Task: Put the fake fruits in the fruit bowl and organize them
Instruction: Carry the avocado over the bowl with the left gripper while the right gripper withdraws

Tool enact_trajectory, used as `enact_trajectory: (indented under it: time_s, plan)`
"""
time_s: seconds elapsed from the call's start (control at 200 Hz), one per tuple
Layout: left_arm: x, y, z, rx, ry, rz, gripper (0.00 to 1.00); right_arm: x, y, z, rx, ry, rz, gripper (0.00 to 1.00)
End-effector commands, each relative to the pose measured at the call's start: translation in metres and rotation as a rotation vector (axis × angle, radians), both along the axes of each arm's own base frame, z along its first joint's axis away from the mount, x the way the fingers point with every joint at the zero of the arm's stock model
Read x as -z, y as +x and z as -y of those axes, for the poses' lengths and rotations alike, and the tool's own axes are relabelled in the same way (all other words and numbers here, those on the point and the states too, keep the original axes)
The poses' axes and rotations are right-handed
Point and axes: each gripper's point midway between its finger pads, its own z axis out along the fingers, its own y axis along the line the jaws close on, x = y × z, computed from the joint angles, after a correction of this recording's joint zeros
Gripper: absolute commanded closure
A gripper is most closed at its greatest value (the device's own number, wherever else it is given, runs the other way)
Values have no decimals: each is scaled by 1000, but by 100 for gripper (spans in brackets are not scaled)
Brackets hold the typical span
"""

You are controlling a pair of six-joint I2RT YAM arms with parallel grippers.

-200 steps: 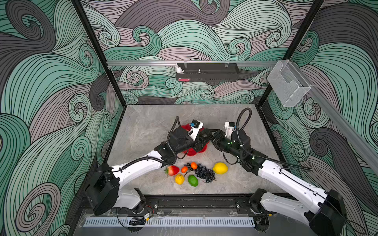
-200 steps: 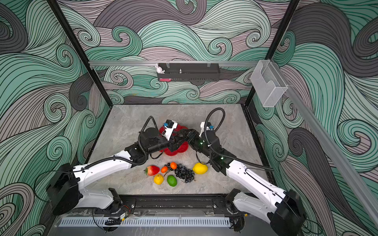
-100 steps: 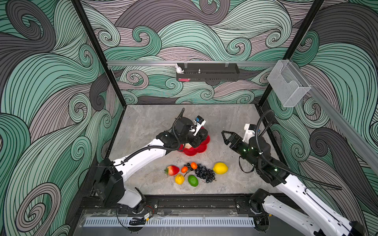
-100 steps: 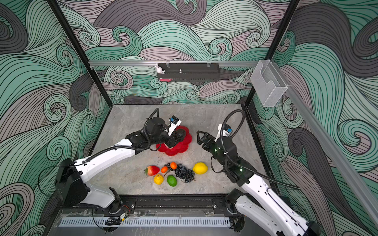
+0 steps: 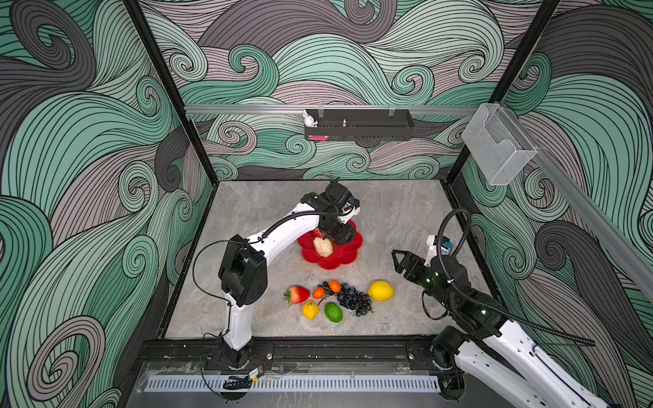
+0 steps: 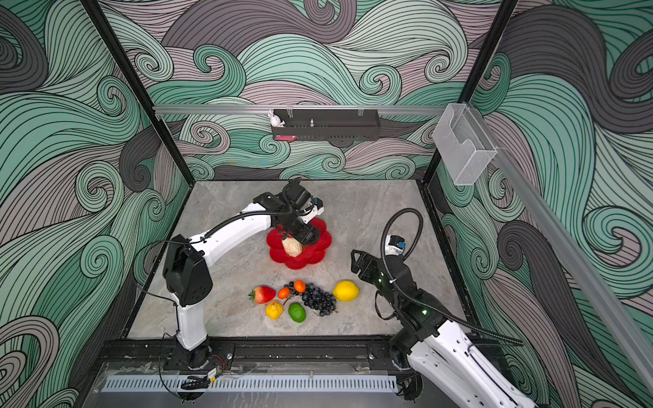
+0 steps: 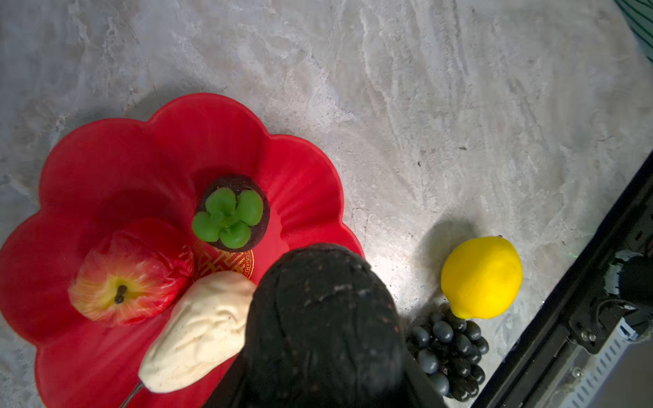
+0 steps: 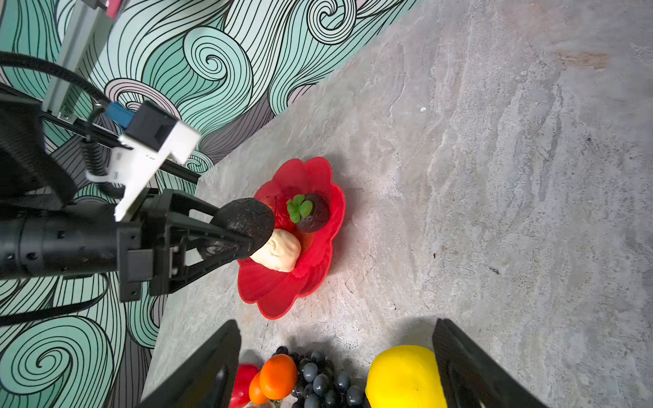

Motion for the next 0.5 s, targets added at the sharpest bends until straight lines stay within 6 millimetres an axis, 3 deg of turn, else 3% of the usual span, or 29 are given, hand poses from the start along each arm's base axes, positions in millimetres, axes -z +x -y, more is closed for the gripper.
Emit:
enact_trajectory:
  time_s: [0.0,0.265,0.495]
  plan:
    - [15,-13,-11,-7,69,-120,55,5,-1,6,14,-23,-7,14]
    - [44,-6,-9,2,149,-188,54,10,-1,7,20,-31,-16,14]
    - [58,-4,-7,31,185,-216,54,14,0,7,26,-34,-31,14]
